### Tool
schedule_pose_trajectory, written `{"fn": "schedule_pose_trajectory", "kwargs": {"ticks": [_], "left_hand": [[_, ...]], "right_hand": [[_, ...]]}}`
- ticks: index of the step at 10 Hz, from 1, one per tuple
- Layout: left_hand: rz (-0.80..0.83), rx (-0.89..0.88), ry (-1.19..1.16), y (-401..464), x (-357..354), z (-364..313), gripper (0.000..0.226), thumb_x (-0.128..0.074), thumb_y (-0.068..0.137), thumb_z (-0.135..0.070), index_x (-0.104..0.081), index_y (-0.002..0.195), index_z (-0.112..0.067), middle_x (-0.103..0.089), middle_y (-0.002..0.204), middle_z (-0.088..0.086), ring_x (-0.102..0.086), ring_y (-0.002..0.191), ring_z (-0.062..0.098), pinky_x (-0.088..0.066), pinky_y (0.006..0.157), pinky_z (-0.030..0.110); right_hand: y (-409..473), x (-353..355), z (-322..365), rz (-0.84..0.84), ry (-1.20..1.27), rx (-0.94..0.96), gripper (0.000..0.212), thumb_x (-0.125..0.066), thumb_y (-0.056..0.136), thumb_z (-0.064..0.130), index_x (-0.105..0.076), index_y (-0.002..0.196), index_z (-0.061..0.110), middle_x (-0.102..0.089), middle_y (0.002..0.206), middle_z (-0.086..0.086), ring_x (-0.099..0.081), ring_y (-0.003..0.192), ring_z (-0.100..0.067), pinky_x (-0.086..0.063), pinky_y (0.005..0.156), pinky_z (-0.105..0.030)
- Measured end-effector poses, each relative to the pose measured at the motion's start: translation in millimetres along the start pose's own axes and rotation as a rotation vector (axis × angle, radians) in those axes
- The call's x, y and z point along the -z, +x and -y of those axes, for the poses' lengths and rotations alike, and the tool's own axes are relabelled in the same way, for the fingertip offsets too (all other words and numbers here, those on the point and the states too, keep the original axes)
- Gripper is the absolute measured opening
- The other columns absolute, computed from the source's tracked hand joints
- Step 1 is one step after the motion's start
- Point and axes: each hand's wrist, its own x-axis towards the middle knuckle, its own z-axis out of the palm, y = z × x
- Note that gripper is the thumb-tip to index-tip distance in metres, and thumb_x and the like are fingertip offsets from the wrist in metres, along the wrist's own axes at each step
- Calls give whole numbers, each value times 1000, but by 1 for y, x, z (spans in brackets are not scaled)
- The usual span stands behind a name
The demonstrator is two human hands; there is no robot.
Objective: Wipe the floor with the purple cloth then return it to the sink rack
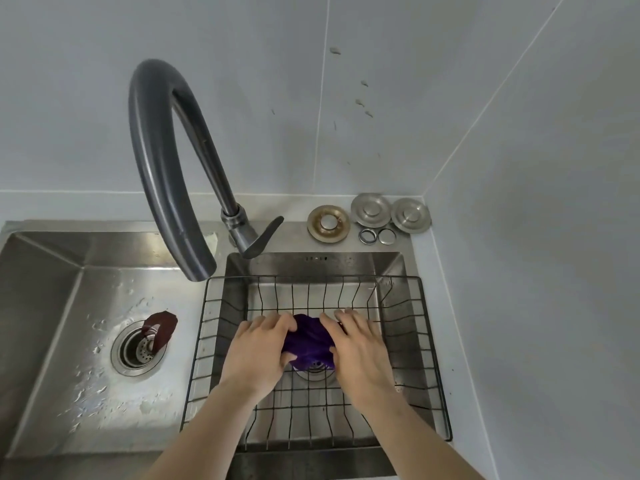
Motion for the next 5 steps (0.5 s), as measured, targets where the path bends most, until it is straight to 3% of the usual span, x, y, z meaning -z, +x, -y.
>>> {"fn": "schedule_pose_trajectory", "kwargs": {"ticks": [1,2,3,5], "left_hand": [[-31,-28,34,-5,-8,-4,43,-68,91,-33,-51,131,-30,-59,134,-10,-58,122,17,-39,109,33],[-13,-45,35,-14,-12,-8,52,-67,92,-37,-49,140,-30,-52,150,-8,-51,137,18,-34,118,36],[14,-50,50,-25,-8,-8,65,-58,94,-53,-38,152,-34,-33,166,-7,-32,152,18,-21,127,38],[-19,-45,73,-55,28,-7,77,-44,95,-67,-17,162,-39,-15,173,-10,-14,159,15,-5,131,39]], "right_hand": [[-9,-12,-2,-17,-6,23,71,-77,85,15,-47,149,19,-54,149,-10,-43,145,-31,-42,116,-48],[-18,-24,-4,67,1,14,66,-55,102,31,-24,159,23,-30,166,-7,-20,156,-29,-27,125,-48],[-23,-17,0,99,9,-19,65,-44,104,43,-17,161,26,-20,169,-6,-12,157,-28,-19,127,-48],[-44,22,8,54,35,-89,63,-41,103,51,-23,159,28,-24,168,-7,-18,156,-27,-20,126,-46]]}}
